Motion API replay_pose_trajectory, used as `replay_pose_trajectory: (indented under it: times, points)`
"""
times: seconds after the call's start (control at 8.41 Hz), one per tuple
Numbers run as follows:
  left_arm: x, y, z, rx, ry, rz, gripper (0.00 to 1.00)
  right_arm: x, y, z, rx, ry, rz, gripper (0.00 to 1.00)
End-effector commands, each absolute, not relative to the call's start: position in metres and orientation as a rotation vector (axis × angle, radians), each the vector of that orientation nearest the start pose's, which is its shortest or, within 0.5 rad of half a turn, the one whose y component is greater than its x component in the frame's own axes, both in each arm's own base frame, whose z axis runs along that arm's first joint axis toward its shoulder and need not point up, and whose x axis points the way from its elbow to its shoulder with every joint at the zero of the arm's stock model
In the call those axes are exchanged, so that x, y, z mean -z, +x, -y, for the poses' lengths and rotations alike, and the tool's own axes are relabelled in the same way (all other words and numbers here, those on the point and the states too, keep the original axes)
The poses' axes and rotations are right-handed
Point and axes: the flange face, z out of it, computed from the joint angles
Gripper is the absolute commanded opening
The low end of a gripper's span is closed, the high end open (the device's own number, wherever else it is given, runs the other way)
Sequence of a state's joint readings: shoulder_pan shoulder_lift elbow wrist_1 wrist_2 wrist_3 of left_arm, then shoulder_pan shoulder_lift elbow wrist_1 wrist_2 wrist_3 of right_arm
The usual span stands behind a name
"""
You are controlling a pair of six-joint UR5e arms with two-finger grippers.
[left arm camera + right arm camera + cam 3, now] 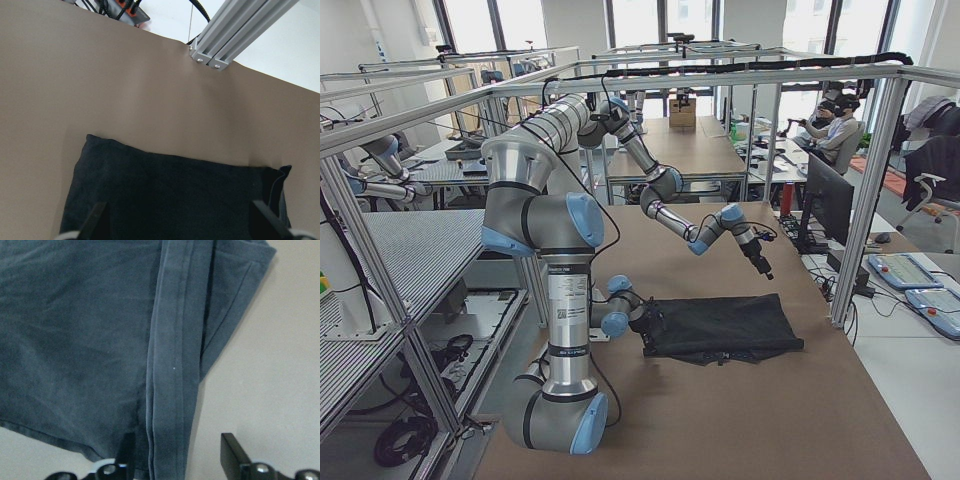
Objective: Fold clothes
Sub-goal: 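Pull the near corner toward the robot with the right gripper to straighten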
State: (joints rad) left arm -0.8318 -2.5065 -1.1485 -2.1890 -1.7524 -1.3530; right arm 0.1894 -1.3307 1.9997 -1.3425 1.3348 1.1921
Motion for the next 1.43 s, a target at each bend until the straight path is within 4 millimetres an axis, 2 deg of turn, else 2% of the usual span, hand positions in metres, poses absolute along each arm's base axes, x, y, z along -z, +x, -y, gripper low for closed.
replay_pose_trajectory:
  times: [0.0,0.12,0.36,0.48,0.59,0.71,0.83,1.19,1.31]
  points:
    - [-0.174,0.464,0.680,0.443,0.430,-1.067,1.00,-0.318,-0.510,0.252,0.075,0.458,0.782,0.59]
    - [-0.176,0.465,0.679,0.443,0.429,-1.066,1.00,-0.320,-0.511,0.249,0.079,0.456,0.774,0.59]
    - [-0.177,0.465,0.678,0.441,0.429,-1.067,1.00,-0.322,-0.520,0.230,0.092,0.488,0.760,0.56]
    - [-0.179,0.465,0.678,0.441,0.428,-1.066,1.00,-0.322,-0.519,0.230,0.085,0.487,0.763,0.46]
    - [-0.178,0.465,0.678,0.442,0.430,-1.067,1.00,-0.321,-0.519,0.229,0.066,0.479,0.767,0.27]
    - [-0.179,0.465,0.678,0.442,0.430,-1.065,1.00,-0.321,-0.519,0.230,0.056,0.480,0.767,0.03]
    - [-0.179,0.465,0.678,0.442,0.430,-1.065,1.00,-0.324,-0.518,0.229,0.057,0.479,0.762,0.00]
    - [-0.177,0.466,0.677,0.443,0.432,-1.067,1.00,-0.322,-0.513,0.231,0.053,0.479,0.767,0.00]
    - [-0.177,0.466,0.677,0.443,0.432,-1.067,1.00,-0.307,-0.503,0.231,0.049,0.481,0.804,0.00]
